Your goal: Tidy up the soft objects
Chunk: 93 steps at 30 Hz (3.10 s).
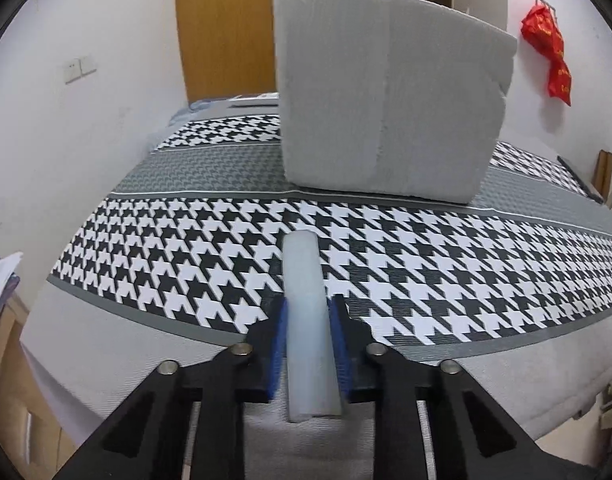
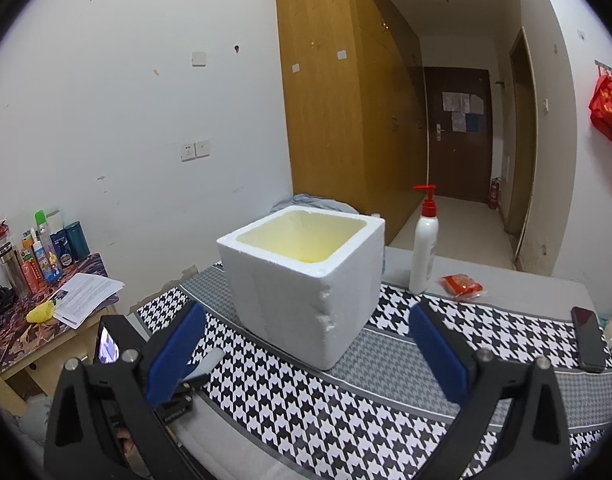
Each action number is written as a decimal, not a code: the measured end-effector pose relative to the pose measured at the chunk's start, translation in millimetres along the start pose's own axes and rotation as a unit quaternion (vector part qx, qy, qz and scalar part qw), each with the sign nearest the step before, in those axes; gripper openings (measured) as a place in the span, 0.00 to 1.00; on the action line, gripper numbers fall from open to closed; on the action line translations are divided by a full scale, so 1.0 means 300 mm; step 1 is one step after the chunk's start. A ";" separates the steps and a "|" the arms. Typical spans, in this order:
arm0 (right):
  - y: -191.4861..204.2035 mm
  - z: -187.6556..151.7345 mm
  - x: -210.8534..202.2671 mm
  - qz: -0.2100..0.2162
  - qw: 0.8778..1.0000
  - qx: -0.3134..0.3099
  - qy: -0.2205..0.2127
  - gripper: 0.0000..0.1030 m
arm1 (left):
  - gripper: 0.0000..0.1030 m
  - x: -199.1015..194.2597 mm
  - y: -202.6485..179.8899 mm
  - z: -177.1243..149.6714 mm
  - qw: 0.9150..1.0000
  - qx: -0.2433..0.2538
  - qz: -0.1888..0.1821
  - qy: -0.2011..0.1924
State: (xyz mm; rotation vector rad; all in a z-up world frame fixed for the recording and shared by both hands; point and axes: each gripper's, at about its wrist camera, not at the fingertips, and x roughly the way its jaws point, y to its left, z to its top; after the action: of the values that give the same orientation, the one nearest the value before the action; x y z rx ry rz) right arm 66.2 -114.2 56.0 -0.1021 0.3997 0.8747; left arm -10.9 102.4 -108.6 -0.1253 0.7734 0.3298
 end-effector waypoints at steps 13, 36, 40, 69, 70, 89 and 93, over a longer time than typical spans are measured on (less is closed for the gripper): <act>-0.034 -0.049 -0.020 -0.011 1.000 0.011 0.002 1.00 | 0.15 -0.052 -0.019 0.031 0.999 0.018 0.007 -0.030; -0.068 -0.249 0.119 -0.033 0.996 0.062 0.047 1.00 | 0.15 -0.317 -0.045 0.167 0.987 0.044 -0.032 -0.149; -0.035 -0.272 0.113 -0.061 0.996 0.051 0.035 1.00 | 0.15 -0.346 -0.047 0.187 0.984 0.045 -0.037 -0.169; 0.077 -0.364 -0.032 -0.100 0.994 0.054 -0.008 1.00 | 0.15 -0.319 -0.078 0.468 0.969 0.075 -0.100 -0.213; 0.081 -0.364 -0.033 -0.101 0.994 0.050 -0.009 1.00 | 0.15 -0.309 -0.080 0.483 0.969 0.075 -0.103 -0.210; 0.096 -0.362 -0.091 -0.138 0.990 0.033 -0.023 1.00 | 0.15 -0.051 -0.139 0.701 0.984 0.066 -0.113 -0.121; 0.092 -0.365 -0.099 -0.144 0.989 0.034 -0.024 1.00 | 0.15 -0.007 -0.153 0.719 0.986 0.069 -0.111 -0.100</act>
State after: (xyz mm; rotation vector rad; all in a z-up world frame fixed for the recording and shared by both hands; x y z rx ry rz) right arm -4.6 -145.2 -31.4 -0.0736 0.3593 0.5775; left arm 146.4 108.3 45.8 -0.0454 0.5745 0.0753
